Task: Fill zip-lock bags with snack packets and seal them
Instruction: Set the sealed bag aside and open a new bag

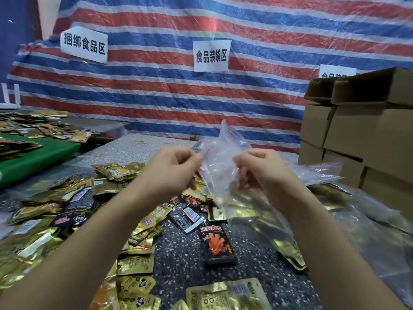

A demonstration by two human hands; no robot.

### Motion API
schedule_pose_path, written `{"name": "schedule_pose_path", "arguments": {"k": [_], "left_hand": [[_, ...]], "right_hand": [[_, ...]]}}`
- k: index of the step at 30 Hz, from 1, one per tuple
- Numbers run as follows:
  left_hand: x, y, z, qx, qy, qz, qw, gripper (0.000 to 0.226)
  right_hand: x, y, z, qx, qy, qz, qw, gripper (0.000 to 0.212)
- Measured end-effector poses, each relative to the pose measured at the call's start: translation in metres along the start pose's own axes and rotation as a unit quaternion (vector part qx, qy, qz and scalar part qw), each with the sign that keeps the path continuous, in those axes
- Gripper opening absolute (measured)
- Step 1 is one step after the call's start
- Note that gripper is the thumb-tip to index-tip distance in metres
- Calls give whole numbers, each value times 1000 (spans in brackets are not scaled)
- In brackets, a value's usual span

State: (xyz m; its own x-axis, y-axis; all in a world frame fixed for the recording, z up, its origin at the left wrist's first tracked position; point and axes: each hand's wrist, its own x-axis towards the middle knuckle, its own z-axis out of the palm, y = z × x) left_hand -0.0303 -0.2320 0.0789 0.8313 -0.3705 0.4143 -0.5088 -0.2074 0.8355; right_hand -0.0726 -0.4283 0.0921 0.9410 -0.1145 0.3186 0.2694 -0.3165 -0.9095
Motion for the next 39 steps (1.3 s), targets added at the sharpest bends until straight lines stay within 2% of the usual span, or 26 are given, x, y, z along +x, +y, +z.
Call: {"name": "schedule_pose_path", "arguments": {"k": [1, 3, 7, 9, 10, 12, 13, 15, 16, 18, 20, 24, 27, 29, 31, 34, 36, 39], "left_hand": [[3, -2, -5, -3, 37, -19, 999, 30], [6, -6, -9, 14, 76, -24, 997, 31], [5, -6, 0, 173, 57, 11, 983, 25], [0, -3, 5, 243, 65, 61, 966, 18], [-4, 0, 7, 266, 69, 104, 956, 23], [-11, 9, 9, 290, 42, 186, 938, 27], [-16, 14, 10, 305, 8, 201, 931, 35], [-22, 19, 14, 363, -52, 197, 909, 52], [-24, 18, 16, 407, -67, 192, 891, 53], [-24, 15, 18, 464, -63, 184, 864, 41], [-19, 13, 15, 444, -39, 175, 878, 30], [-11, 11, 2, 316, 26, 160, 935, 20], [-5, 8, -12, 276, 80, 149, 946, 12], [-1, 4, -21, 282, 121, 145, 941, 10], [2, -1, -27, 293, 154, 140, 933, 13], [3, -4, -30, 296, 168, 142, 929, 21], [3, -3, -29, 298, 169, 154, 927, 22], [3, -1, -31, 296, 169, 168, 925, 24]], "right_hand": [[2, 1, -3, -32, 58, 4, 998, 31], [5, 2, -6, -92, 104, 8, 990, 28], [5, 6, 8, -158, 115, -25, 980, 24], [5, 6, 12, -180, 123, -47, 975, 27], [5, 6, 13, -184, 126, -50, 974, 27], [5, 8, 13, -183, 132, -50, 973, 25], [5, 8, 14, -182, 135, -53, 973, 24], [5, 9, 16, -169, 134, -54, 975, 22], [4, 8, 17, -147, 128, -48, 980, 21], [4, 8, 18, -89, 118, -32, 989, 19], [6, 9, 17, -50, 119, -22, 991, 22], [8, 11, 11, -8, 123, -8, 992, 38], [10, 9, 7, 46, 136, 18, 989, 46], [12, 9, 6, 28, 144, 31, 989, 40], [10, 9, 5, -26, 104, 57, 993, 33], [2, 9, 8, -158, -45, 82, 983, 31], [-3, 11, 12, -258, -136, 73, 954, 30], [-8, 14, 25, -369, -234, 30, 899, 24]]}}
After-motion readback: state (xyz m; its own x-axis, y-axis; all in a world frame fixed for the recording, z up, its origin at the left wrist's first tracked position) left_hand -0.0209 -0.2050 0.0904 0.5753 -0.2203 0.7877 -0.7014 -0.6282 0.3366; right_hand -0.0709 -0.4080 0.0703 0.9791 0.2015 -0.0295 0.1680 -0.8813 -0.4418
